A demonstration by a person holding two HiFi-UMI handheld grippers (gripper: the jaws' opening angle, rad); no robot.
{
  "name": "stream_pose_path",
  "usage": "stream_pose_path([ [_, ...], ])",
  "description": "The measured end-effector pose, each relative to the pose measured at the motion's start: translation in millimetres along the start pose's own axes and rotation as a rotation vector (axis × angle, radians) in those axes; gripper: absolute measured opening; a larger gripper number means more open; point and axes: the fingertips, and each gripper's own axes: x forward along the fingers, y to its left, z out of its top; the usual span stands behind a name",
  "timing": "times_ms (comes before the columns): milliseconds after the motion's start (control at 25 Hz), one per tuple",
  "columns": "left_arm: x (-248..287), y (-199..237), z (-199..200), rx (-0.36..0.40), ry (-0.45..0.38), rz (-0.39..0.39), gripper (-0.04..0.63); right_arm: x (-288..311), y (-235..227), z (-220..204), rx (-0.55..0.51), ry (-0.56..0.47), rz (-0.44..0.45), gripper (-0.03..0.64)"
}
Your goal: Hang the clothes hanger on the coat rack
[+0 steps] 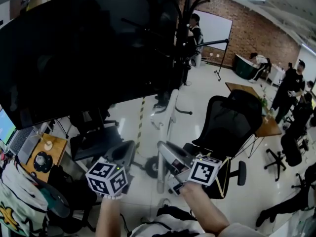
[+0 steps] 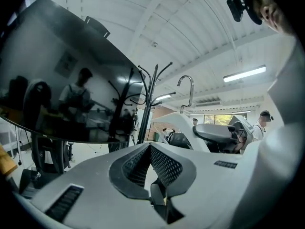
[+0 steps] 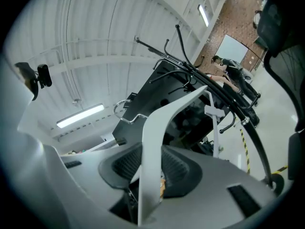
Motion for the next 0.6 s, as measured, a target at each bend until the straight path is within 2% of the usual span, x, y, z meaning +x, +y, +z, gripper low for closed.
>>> stream_pose_path([
  [240, -6.7, 6.1, 8.0, 0.006, -0.018, 0.013, -0.009, 12.1, 13.6, 12.2, -0.014, -0.023, 0.024, 0.149],
  [600, 8.3, -7.8, 28.1, 0.009, -0.057, -0.037, -0.009, 24.8, -21.8, 63.6, -0.057, -0.139, -0.100, 0.149],
])
